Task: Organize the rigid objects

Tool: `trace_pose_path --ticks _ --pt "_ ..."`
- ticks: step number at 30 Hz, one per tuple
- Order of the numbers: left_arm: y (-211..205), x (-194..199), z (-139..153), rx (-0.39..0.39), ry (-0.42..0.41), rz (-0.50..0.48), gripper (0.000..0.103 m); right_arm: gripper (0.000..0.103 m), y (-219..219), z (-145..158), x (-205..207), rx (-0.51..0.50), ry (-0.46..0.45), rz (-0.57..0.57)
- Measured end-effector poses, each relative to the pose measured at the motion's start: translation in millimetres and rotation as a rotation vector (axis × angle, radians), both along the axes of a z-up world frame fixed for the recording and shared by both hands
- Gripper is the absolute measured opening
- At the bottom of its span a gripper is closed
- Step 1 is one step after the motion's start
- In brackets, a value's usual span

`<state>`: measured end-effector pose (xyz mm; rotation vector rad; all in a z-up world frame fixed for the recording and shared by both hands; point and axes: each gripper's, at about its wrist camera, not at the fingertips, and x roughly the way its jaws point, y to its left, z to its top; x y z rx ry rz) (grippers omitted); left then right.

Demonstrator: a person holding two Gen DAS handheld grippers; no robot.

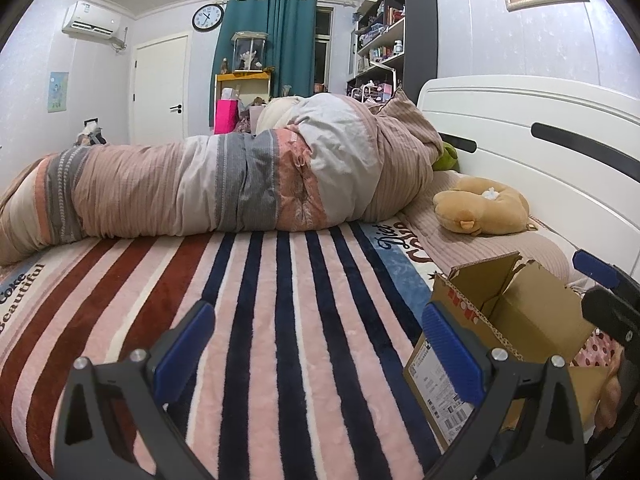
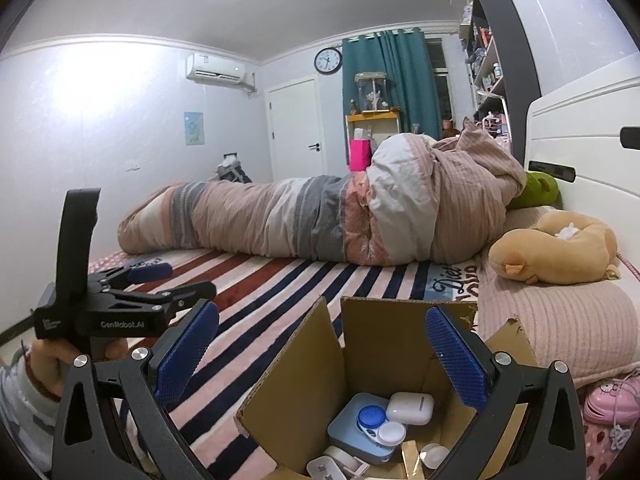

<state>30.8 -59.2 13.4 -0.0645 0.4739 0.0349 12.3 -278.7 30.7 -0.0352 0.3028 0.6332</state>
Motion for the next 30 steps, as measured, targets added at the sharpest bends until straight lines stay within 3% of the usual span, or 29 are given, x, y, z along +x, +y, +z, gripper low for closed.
trace_pose_path --ticks 30 --pt "1.3 -2.4 -0.7 0.019 -0.017 0.013 0.102 0.103 4.4 -3.7 -4.3 -0.005 -0.01 -0.029"
